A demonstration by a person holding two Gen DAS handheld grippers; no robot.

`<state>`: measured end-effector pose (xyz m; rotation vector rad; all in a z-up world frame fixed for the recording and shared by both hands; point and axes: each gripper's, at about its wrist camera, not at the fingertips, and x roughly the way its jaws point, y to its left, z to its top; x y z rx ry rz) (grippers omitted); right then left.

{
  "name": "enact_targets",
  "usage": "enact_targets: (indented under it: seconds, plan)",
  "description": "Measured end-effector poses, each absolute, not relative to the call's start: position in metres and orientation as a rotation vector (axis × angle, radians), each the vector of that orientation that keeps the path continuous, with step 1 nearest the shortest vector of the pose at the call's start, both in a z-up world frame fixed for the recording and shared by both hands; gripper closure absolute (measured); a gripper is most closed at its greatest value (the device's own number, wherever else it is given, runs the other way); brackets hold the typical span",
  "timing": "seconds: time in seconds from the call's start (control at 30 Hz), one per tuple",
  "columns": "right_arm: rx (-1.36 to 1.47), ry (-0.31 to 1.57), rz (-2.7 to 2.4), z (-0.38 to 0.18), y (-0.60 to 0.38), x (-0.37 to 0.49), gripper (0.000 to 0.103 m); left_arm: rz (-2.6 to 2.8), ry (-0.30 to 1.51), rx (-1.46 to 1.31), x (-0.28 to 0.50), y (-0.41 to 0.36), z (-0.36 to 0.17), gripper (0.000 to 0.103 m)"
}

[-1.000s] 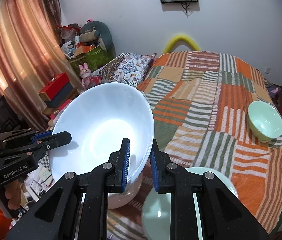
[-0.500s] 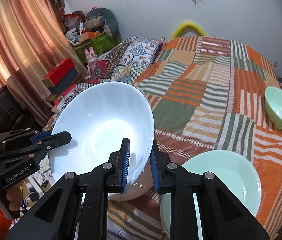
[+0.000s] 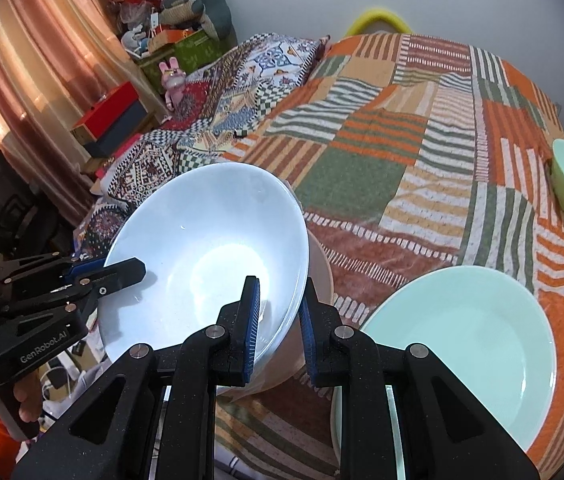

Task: Organize plates and bowls
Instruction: 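Lift the white bowl with both tools and carry it over the pink bowl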

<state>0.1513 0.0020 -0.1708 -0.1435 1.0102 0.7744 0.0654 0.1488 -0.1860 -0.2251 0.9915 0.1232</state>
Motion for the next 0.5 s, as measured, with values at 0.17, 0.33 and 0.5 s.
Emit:
enact_targets:
  seconds: [0.17,0.33,0.5]
  plan:
    - [-0.157,1.029,0.766,-0.179,0.005,0.152,0.085,0.123,1.022,-0.236,0.07,0.151,-0.2,0.089]
    - [-0.168,1.049,0.764,-0.186,0.007,0.153,0.085,0.129,1.046,-0.241,0.073,0.153,-0.211,0.089]
    - [-0.175,1.068,0.763,-0.193,0.009,0.153,0.085,0.136,1.062,-0.24,0.076,0.155,-0.219,0.089]
